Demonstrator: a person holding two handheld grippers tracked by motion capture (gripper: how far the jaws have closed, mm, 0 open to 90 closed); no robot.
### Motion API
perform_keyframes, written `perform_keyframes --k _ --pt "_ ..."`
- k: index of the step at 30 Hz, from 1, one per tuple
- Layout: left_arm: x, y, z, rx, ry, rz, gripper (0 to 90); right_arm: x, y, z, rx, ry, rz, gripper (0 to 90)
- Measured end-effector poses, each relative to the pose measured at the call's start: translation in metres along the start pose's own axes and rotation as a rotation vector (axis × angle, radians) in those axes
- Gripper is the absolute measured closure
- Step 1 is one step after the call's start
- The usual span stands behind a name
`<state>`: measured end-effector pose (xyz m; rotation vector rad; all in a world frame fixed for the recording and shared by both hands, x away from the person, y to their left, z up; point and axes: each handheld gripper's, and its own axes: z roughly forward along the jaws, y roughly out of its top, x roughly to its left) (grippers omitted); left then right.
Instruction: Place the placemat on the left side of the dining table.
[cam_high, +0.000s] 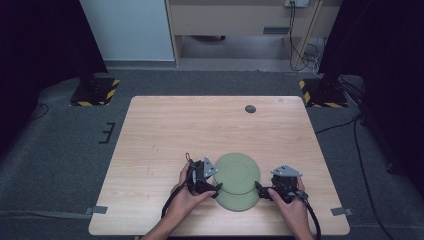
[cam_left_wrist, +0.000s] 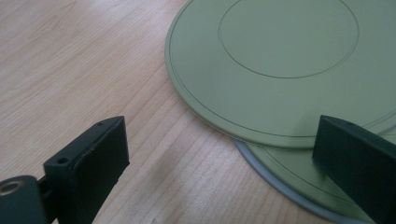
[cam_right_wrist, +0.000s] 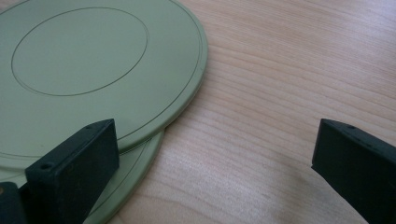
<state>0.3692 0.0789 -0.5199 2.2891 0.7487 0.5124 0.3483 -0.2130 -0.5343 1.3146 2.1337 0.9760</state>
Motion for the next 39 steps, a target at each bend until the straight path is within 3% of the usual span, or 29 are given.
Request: perform_keyframes --k 4,9,14,19,20,28,30,32,35,39 --pt "0.0 0.0 0.0 -0.001 0.002 -0.005 3.3 0.002 -0.001 -0.003 -0.002 -0.003 -0.014 4.8" --pt "0.0 0.0 0.0 -0.003 0.013 0.0 3.4 0.006 0.0 -0.003 -0.003 -0.001 -0.022 2.6" --pt "0.003 0.0 -0.001 -0.016 -0.007 -0.011 5.4 0.004 0.0 -0.001 -0.002 0.004 -0.018 2.9" --pt "0.01 0.004 -0.01 -0.067 -0.041 -0.043 4.4 0.005 -0.002 -0.004 -0.005 0.002 -0.028 4.3" --pt "0.013 0.006 -0.012 -0.073 -0.07 -0.054 2.9 0.004 -0.002 -0.005 -0.003 0.006 -0.028 4.3" --pt "0.028 0.027 -0.005 -0.08 -0.141 -0.14 3.5 0.004 -0.003 -0.004 -0.008 0.008 -0.03 3.8" --pt "0.033 0.037 0.003 -0.067 -0.164 -0.169 3.8 0.004 -0.003 -0.004 -0.01 0.008 -0.029 3.3" --pt "0.033 0.04 0.011 -0.056 -0.157 -0.176 5.0 0.004 -0.003 -0.003 -0.014 0.008 -0.031 3.1" --pt "0.032 0.039 0.017 -0.042 -0.16 -0.176 6.9 0.004 -0.003 -0.003 -0.016 0.009 -0.033 3.0" --pt "0.026 0.037 0.023 -0.006 -0.167 -0.145 7.8 0.004 -0.003 -0.003 -0.017 0.007 -0.031 2.1"
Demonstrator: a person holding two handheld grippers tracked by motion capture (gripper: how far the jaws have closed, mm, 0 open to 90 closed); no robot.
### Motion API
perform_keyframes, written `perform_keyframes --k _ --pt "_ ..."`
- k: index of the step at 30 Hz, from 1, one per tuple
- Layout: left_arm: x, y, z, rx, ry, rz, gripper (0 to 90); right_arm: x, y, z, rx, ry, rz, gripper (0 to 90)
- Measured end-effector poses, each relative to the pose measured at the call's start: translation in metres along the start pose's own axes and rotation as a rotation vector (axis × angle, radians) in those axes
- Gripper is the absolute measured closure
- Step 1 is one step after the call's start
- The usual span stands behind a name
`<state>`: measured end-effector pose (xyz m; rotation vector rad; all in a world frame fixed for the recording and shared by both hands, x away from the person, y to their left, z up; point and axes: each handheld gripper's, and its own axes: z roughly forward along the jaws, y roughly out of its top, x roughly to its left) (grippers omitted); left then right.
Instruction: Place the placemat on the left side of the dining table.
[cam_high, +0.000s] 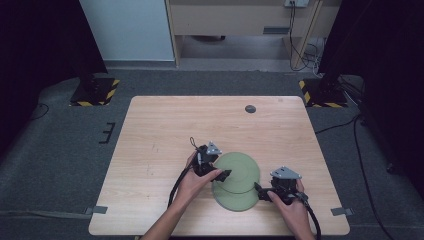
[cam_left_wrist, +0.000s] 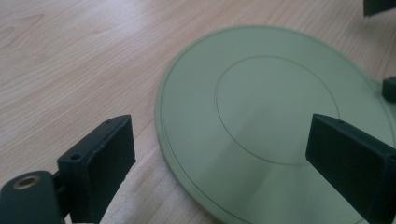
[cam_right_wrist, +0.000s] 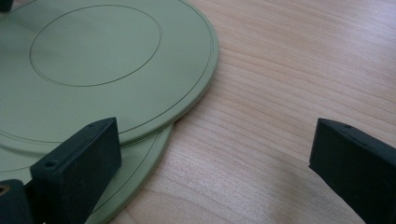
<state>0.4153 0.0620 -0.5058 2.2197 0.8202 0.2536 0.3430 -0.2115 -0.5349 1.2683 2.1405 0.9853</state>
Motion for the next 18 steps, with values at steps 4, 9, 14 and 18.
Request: perform_keyframes --k 4,9,14,18 --pt "0.0004 -0.0016 0.0022 0.0 -0.013 -0.012 7.9 0.0011 -0.0002 -0.0002 -0.005 -0.009 -0.006 2.0" --pt "0.0027 -0.0039 0.0048 0.009 -0.017 -0.032 7.9 0.001 0.0 0.0 -0.003 -0.009 -0.002 1.8" --pt "0.005 -0.0051 0.0047 0.006 -0.026 -0.055 13.2 0.0005 0.0 0.0001 -0.001 -0.006 -0.001 1.9" --pt "0.0064 -0.006 0.0084 0.007 -0.05 -0.088 18.2 0.0009 -0.0002 -0.0002 0.0 -0.01 0.003 2.1"
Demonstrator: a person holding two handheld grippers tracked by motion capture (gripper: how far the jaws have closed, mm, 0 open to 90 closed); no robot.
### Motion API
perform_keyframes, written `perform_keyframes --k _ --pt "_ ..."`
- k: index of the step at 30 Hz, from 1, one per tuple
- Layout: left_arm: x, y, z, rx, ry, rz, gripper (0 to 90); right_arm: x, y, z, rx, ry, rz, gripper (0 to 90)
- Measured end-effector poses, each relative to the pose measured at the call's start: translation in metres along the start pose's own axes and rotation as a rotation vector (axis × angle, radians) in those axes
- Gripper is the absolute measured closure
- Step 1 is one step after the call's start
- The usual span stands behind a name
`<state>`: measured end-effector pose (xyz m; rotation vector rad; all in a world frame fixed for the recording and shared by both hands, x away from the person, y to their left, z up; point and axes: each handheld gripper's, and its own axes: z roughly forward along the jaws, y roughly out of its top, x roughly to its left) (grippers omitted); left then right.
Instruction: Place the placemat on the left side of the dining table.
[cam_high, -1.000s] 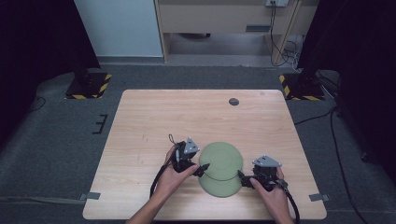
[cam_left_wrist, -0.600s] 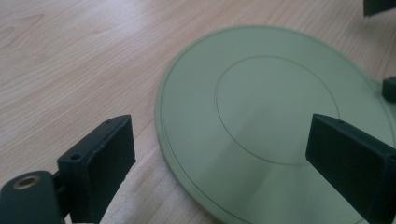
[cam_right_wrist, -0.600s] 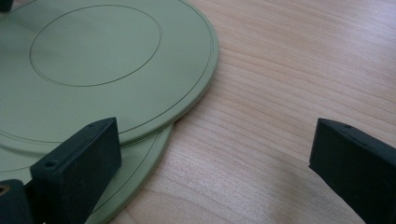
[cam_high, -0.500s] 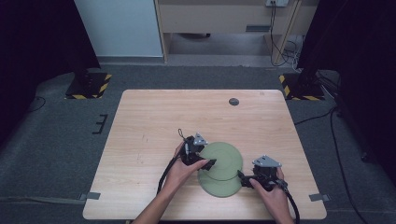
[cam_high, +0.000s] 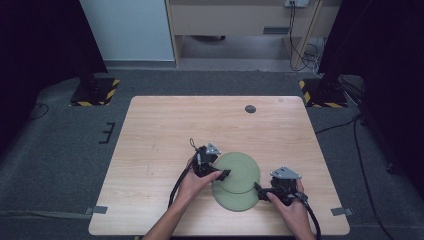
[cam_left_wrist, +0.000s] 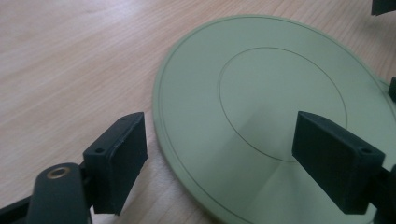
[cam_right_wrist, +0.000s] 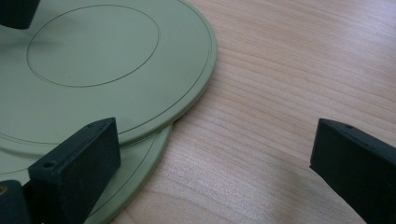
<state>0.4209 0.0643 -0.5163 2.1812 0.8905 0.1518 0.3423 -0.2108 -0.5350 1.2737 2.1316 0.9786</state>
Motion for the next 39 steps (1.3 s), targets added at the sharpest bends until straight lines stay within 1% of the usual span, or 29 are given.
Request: perform_keyframes --k 1,2,3,6,7,8,11,12,18,20,21,22,24,28,29,30,31,32,34,35,36,39 --pt "0.001 0.0 0.002 0.014 -0.005 -0.001 20.7 0.0 0.0 0.0 -0.001 0.0 0.001 2.1" --pt "0.001 0.0 0.002 0.014 -0.005 -0.001 21.2 0.0 0.0 0.0 -0.001 0.0 0.001 2.1" --pt "0.0 0.0 0.002 0.019 0.005 -0.004 21.2 0.0 0.0 0.0 0.0 0.001 0.003 2.1" --pt "0.001 -0.001 0.003 0.026 0.001 -0.012 23.0 0.0 0.0 0.0 0.003 0.005 0.006 2.1" --pt "0.002 -0.002 0.004 0.03 -0.007 -0.026 22.7 -0.001 0.0 0.0 0.004 0.006 0.005 2.1" --pt "0.002 -0.002 0.004 0.03 -0.007 -0.026 22.5 -0.001 0.0 0.0 0.004 0.006 0.005 2.1" --pt "0.004 -0.002 0.005 0.031 -0.021 -0.048 22.1 -0.001 0.0 0.001 0.005 0.007 0.008 2.1" --pt "0.005 -0.003 0.006 0.024 -0.028 -0.066 22.1 -0.001 0.0 0.001 0.005 0.007 0.008 2.1" --pt "0.004 -0.003 0.006 0.023 -0.025 -0.059 21.6 -0.001 0.0 0.001 0.005 0.011 0.011 2.1" --pt "0.003 -0.003 0.004 0.019 -0.014 -0.054 25.2 -0.001 0.0 0.001 0.006 0.011 0.011 2.1" --pt "0.002 -0.002 0.002 0.014 0.001 -0.044 30.0 -0.001 0.0 0.001 0.006 0.011 0.013 2.1" --pt "0.001 -0.001 0.0 0.003 0.006 -0.039 30.0 -0.001 0.0 0.001 0.006 0.011 0.013 2.1" --pt "0.0 0.001 -0.006 -0.027 0.013 -0.041 32.1 -0.001 0.0 0.001 0.006 0.012 0.012 2.1" --pt "-0.003 0.005 -0.016 -0.098 0.013 -0.057 39.6 -0.001 0.0 0.001 0.006 0.012 0.012 2.1" --pt "-0.005 0.007 -0.02 -0.126 0.011 -0.059 43.2 -0.001 0.0 0.001 0.006 0.011 0.01 2.2" --pt "-0.005 0.007 -0.02 -0.126 0.011 -0.059 45.1 -0.001 0.0 0.001 0.006 0.011 0.01 2.2" --pt "-0.007 0.008 -0.023 -0.147 0.005 -0.057 46.8 -0.001 0.0 0.001 0.006 0.011 0.01 2.1" --pt "-0.007 0.008 -0.023 -0.147 0.005 -0.057 48.4 -0.001 0.0 0.001 0.006 0.011 0.01 2.1" --pt "-0.008 0.009 -0.026 -0.166 -0.008 -0.062 50.0 -0.001 0.0 0.001 0.006 0.012 0.01 2.1" --pt "-0.009 0.009 -0.028 -0.181 -0.031 -0.072 52.8 -0.001 0.0 0.001 0.007 0.012 0.012 2.1" --pt "-0.009 0.009 -0.028 -0.181 -0.031 -0.072 54.1 -0.001 0.0 0.001 0.007 0.012 0.012 2.1" --pt "-0.009 0.009 -0.029 -0.2 -0.076 -0.096 56.5 -0.001 0.0 0.001 0.009 0.012 0.017 2.1"
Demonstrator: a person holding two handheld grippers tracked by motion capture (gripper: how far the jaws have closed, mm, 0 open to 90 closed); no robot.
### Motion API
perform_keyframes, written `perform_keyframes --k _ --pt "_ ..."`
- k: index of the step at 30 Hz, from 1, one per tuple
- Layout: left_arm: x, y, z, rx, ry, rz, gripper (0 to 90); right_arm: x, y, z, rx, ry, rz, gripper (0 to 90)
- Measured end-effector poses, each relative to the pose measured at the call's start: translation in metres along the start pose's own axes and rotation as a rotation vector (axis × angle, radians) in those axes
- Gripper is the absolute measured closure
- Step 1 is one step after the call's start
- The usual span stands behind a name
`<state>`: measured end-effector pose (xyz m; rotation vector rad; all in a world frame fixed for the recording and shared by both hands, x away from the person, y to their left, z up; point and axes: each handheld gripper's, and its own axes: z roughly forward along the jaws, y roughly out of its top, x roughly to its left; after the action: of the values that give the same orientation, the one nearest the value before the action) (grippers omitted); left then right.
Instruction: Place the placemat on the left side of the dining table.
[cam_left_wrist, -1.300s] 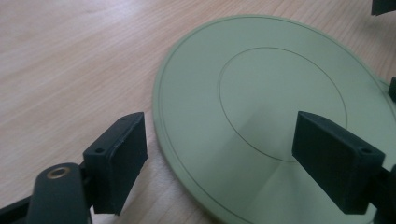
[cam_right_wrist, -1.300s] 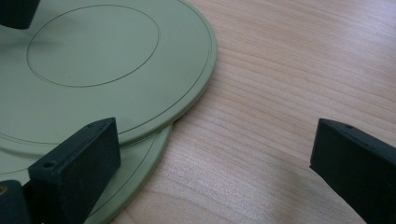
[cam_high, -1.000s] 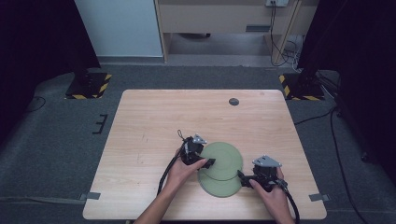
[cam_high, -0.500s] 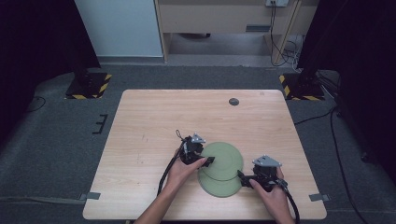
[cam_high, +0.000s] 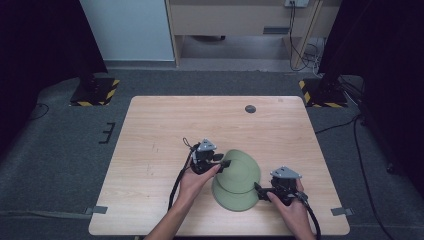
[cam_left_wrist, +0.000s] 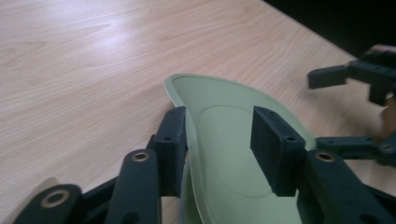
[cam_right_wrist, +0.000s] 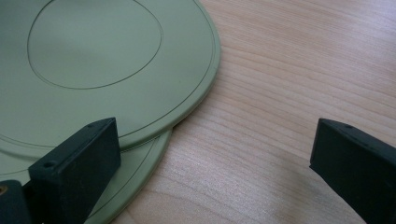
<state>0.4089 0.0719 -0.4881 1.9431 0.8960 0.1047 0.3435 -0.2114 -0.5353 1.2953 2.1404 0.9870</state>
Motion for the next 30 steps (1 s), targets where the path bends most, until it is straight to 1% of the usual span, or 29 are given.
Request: perform_keyframes --k 1,5,6,8,9,10,12,13,14,17,20,21,22,23,25,29,30 --pt "0.0 0.0 0.0 -0.001 -0.009 -0.003 57.6 0.0 0.0 0.0 -0.001 -0.001 0.001 2.1" --pt "-0.004 -0.001 0.004 0.022 -0.006 0.02 60.5 0.0 0.0 0.0 -0.002 -0.002 -0.004 2.1" --pt "-0.005 -0.002 0.005 0.044 0.003 0.033 61.2 0.0 0.0 0.0 -0.002 -0.002 -0.005 2.1" --pt "-0.007 -0.003 0.008 0.064 0.016 0.051 62.3 0.0 0.0 0.0 -0.002 -0.003 -0.004 2.1" --pt "-0.008 -0.003 0.008 0.069 0.047 0.065 62.3 0.0 0.0 0.0 -0.002 -0.003 -0.004 2.1" --pt "-0.009 -0.002 0.006 0.048 0.06 0.066 67.3 0.0 0.0 0.0 -0.002 -0.004 -0.005 2.1" --pt "-0.009 -0.001 0.005 0.038 0.063 0.063 69.1 0.001 0.0 0.0 -0.003 -0.004 -0.006 2.1" --pt "-0.009 0.0 0.004 0.029 0.076 0.069 71.5 0.001 0.0 0.0 -0.002 -0.004 -0.006 2.1" --pt "-0.009 0.0 0.003 0.026 0.083 0.076 75.5 0.0 0.0 0.0 -0.002 -0.003 -0.004 2.1" --pt "-0.007 -0.003 0.004 0.031 0.087 0.072 77.6 0.0 0.0 0.0 -0.002 -0.001 -0.004 2.1" --pt "-0.004 -0.003 0.004 0.027 0.072 0.048 80.0 0.0 0.0 0.0 -0.001 0.002 -0.003 2.8" --pt "-0.004 -0.003 0.002 0.019 0.062 0.041 80.6 -0.001 0.0 0.0 0.001 0.011 0.011 3.1" --pt "-0.004 -0.001 -0.001 0.004 0.045 0.035 81.9 -0.004 0.0 0.001 0.013 0.025 0.037 2.9" --pt "-0.004 -0.001 -0.001 0.004 0.045 0.035 82.5 -0.004 0.0 0.001 0.013 0.025 0.037 2.9" --pt "-0.006 0.002 -0.004 -0.011 0.038 0.038 83.0 -0.006 0.0 0.001 0.016 0.027 0.042 2.9" --pt "-0.011 0.007 -0.009 -0.03 0.023 0.046 84.3 -0.01 0.0 -0.002 0.019 0.007 0.042 4.3" --pt "-0.012 0.008 -0.01 -0.034 0.02 0.049 84.5 -0.011 0.0 -0.002 0.018 -0.004 0.044 4.5"
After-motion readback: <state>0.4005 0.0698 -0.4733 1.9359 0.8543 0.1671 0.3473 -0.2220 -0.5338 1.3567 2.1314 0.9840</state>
